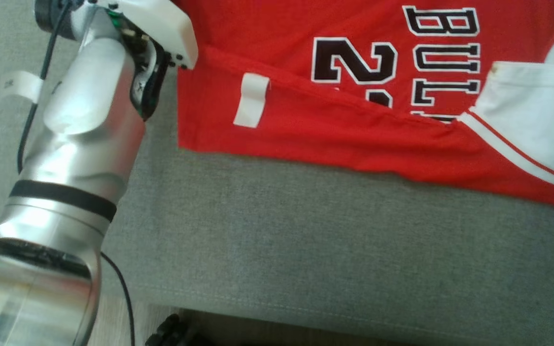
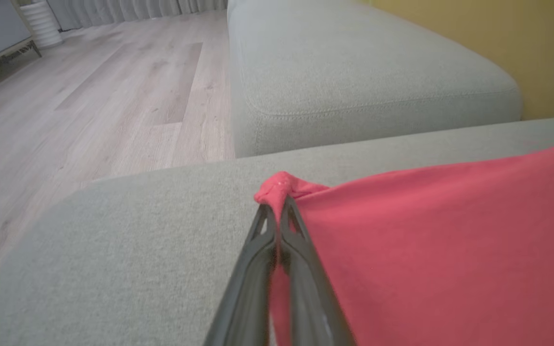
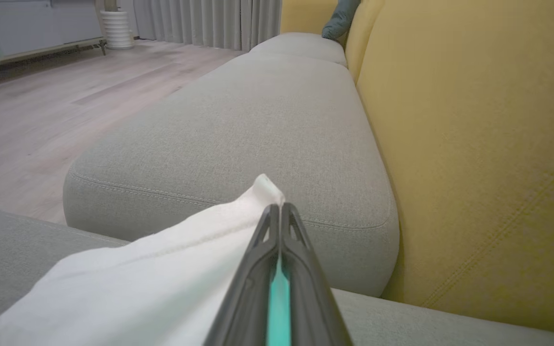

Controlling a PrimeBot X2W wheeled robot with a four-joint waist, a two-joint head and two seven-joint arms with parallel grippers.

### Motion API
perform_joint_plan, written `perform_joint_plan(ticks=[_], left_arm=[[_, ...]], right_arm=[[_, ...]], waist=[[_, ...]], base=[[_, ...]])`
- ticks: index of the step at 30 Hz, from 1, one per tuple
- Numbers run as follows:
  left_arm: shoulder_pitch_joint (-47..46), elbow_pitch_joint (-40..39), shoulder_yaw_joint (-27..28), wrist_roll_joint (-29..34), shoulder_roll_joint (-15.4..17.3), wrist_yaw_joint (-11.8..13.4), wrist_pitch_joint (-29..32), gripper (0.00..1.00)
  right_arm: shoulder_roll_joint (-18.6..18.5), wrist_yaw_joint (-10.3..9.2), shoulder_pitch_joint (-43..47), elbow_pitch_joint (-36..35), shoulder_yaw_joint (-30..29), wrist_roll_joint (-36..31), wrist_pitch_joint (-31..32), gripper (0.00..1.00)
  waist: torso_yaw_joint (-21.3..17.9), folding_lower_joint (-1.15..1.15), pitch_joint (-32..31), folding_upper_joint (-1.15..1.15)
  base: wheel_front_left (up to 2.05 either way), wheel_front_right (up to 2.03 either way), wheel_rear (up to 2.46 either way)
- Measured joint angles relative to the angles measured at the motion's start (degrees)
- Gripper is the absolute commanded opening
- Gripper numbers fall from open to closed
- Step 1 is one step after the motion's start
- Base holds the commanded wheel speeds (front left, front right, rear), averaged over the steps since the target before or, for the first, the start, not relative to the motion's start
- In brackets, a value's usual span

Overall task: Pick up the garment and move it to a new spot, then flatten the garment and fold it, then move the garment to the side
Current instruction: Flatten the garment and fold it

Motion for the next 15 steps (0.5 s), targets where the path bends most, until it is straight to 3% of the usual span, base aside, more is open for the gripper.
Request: perform_joint_plan(ticks=[7,11,15], left_arm=[[2.6,-5.5,3.0,1.5,1.7,2.2,-0.4,0.0],[9.0,-6.3,4.7,1.6,3.2,2.9,-0.4,0.0],[14.8,-7.5,7.0,2.0,4.7,3.1,-0.4,0.0]], right_arm=[[3.2,0.0,0.9,1.9,-3.9,0.3,-5.4,0.0],[6.5,0.0,5.1,0.3,-3.8,4.7,-6.9,0.0],[7.3,0.0,12.0,-3.8,-1.2,9.7,-7.4,0.0]], waist=[[-2.8,0.0,-1.7,0.0],[-5.1,-0.01,-3.5,0.0],[-7.2,-0.01,-5.8,0.0]], base=[[0.0,0.0,0.0],[0.0,0.0,0.0],[0.0,0.0,0.0]])
